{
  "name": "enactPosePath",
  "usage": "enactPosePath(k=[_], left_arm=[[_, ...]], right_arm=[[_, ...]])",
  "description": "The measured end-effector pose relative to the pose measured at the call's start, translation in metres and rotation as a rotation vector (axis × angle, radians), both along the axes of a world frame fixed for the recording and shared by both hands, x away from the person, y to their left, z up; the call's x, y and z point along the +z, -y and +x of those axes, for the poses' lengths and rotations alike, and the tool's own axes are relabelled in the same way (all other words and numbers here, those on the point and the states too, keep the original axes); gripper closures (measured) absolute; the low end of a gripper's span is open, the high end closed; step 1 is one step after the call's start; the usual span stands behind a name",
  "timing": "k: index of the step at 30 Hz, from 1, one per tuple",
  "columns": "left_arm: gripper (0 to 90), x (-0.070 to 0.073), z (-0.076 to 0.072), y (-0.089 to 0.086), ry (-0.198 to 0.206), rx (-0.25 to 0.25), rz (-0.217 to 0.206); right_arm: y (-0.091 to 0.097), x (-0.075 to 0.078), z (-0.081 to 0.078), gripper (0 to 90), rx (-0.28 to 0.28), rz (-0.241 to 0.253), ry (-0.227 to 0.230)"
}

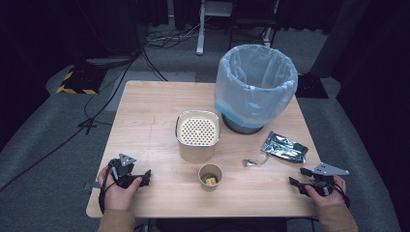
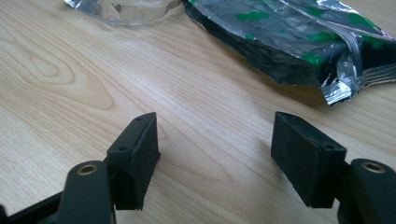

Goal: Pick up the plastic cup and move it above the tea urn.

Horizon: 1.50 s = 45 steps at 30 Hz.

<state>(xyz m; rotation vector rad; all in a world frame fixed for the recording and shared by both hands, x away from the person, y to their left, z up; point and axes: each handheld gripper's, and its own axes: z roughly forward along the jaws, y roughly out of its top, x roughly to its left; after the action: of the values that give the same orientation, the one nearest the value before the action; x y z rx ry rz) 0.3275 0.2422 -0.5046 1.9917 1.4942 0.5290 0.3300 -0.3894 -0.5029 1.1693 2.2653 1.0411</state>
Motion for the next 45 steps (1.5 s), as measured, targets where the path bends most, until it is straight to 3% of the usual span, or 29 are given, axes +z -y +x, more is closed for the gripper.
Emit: enactPosePath(k=[2, 5, 10, 13, 21, 30, 32, 33, 37, 41, 42, 45], left_arm=[[3.2, 0.000, 0.000, 0.001, 0.007, -0.009, -0.004], [18.3, 0.003, -0.001, 0.003, 0.028, -0.010, -0.004], [17.3, 0.014, -0.001, 0.011, 0.031, -0.028, -0.001], [17.7, 0.021, -0.004, 0.020, 0.031, -0.074, -0.016], [17.7, 0.036, -0.024, 0.071, 0.029, -0.297, -0.017], [17.9, 0.047, -0.031, 0.100, 0.075, -0.342, -0.045], [17.8, 0.049, -0.033, 0.111, 0.069, -0.407, -0.062], [17.8, 0.049, -0.033, 0.111, 0.069, -0.407, -0.062], [17.8, 0.050, -0.039, 0.132, 0.062, -0.502, -0.086], [17.4, 0.051, -0.040, 0.145, 0.070, -0.549, -0.084], [17.2, 0.049, -0.040, 0.150, 0.067, -0.558, -0.100], [16.5, 0.045, -0.034, 0.167, 0.066, -0.595, -0.078]], right_arm=[[0.000, 0.001, -0.001, 32.4, 0.003, -0.006, -0.005], [-0.002, 0.001, -0.003, 33.9, -0.001, -0.013, 0.006], [-0.007, 0.003, -0.005, 32.6, 0.015, 0.005, 0.012], [-0.016, 0.010, -0.007, 31.9, 0.046, 0.016, 0.031], [-0.056, 0.019, -0.013, 28.7, 0.158, 0.029, 0.053], [-0.084, 0.022, -0.013, 27.1, 0.229, 0.052, 0.045], [-0.090, 0.024, -0.014, 26.1, 0.252, 0.054, 0.043], [-0.090, 0.024, -0.014, 26.1, 0.252, 0.054, 0.043], [-0.107, 0.026, -0.015, 25.5, 0.300, 0.059, 0.046], [-0.116, 0.026, -0.016, 25.5, 0.323, 0.066, 0.039], [-0.120, 0.026, -0.016, 25.5, 0.331, 0.067, 0.038], [-0.130, 0.025, -0.016, 25.6, 0.353, 0.064, 0.035]])
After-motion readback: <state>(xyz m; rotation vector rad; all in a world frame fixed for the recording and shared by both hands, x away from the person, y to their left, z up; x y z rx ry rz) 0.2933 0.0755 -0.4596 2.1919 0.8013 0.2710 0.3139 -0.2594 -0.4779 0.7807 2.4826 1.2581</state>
